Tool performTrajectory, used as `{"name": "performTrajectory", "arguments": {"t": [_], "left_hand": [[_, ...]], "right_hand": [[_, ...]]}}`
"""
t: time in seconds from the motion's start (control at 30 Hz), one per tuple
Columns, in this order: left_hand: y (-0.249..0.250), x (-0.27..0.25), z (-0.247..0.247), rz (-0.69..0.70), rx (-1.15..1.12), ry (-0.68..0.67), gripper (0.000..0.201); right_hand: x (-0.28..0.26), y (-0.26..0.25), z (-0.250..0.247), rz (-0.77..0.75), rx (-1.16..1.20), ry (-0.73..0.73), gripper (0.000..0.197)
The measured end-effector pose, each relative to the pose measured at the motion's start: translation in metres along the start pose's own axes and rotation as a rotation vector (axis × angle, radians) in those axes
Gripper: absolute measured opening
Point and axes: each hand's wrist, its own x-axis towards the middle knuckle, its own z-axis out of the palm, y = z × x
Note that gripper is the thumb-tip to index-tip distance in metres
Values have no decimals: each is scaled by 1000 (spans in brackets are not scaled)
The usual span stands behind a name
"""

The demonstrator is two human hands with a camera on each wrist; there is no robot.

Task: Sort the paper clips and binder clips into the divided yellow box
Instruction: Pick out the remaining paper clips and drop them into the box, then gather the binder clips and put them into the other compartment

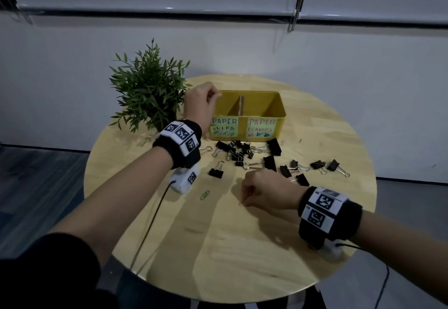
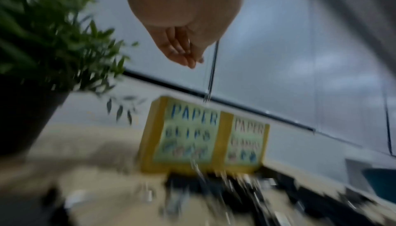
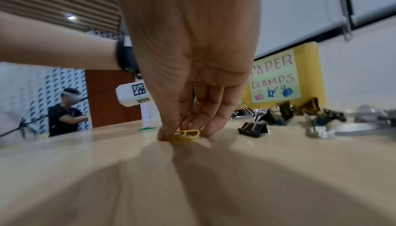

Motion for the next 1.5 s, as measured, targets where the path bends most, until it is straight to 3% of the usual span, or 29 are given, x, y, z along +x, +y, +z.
{"name": "performTrajectory", "arguments": {"t": [0.13,0.27,0.33,0.47,0.6,0.67,0.77,0.9,1.0,1.2,1.37,1.5], "left_hand": [[-18,3,30,-102,345,-251,24],[-3,-9,12,-35,413,-104,24],[5,-24,-8,-42,369,-92,16],[9,-77,-43,-193,359,-415,9],[6,-118,-56,-323,450,-648,18],[5,-127,-53,-346,488,-694,30],[5,-135,-47,-340,543,-722,40],[4,-144,-40,-352,502,-684,25],[6,-153,-39,-339,453,-674,19],[0,-161,-29,-39,672,-758,28],[2,-160,-22,27,797,-877,27],[-11,-154,-23,66,708,-1019,30]], "right_hand": [[-2,-4,3,-24,-135,8,14],[-7,-7,7,-71,-216,59,10],[-9,-9,9,-69,-195,75,10],[-8,-8,6,-35,-119,36,12],[9,0,-17,-23,-58,92,6],[24,6,-39,1,12,226,7],[53,15,-66,-8,40,582,4],[86,17,-77,63,105,1033,2],[102,13,-86,99,199,1213,7],[127,16,-84,111,230,1088,16],[140,24,-81,180,203,889,6],[142,25,-78,180,212,762,19]]}}
